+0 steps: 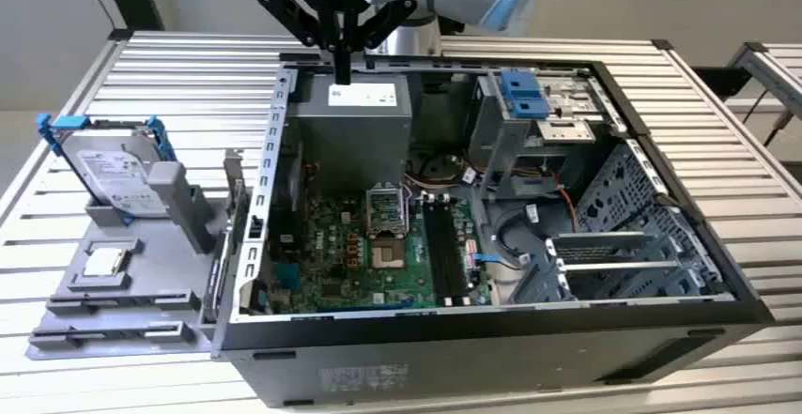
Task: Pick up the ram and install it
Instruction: 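Reach for the ram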
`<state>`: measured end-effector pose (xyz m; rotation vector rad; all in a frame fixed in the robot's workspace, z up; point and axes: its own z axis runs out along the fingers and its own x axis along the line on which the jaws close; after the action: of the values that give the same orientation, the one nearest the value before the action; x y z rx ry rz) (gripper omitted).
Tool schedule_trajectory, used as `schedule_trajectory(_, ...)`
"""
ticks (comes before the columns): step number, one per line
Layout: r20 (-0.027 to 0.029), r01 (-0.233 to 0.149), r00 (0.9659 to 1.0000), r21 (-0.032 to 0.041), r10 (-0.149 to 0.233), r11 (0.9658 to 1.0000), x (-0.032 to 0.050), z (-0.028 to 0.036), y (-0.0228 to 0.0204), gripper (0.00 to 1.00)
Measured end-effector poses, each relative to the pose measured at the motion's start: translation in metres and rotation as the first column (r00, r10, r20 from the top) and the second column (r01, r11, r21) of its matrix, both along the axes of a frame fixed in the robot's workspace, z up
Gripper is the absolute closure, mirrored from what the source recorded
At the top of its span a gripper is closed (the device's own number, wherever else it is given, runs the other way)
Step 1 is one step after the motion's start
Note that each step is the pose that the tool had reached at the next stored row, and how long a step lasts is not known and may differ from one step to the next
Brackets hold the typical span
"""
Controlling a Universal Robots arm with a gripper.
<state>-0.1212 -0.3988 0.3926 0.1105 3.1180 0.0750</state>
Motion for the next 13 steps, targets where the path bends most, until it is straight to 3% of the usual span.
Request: schedule_trajectory(13,0.0,0.0,1.0,-0.0001,0.0,1.0,-0.0003,0.0,0.0,1.0)
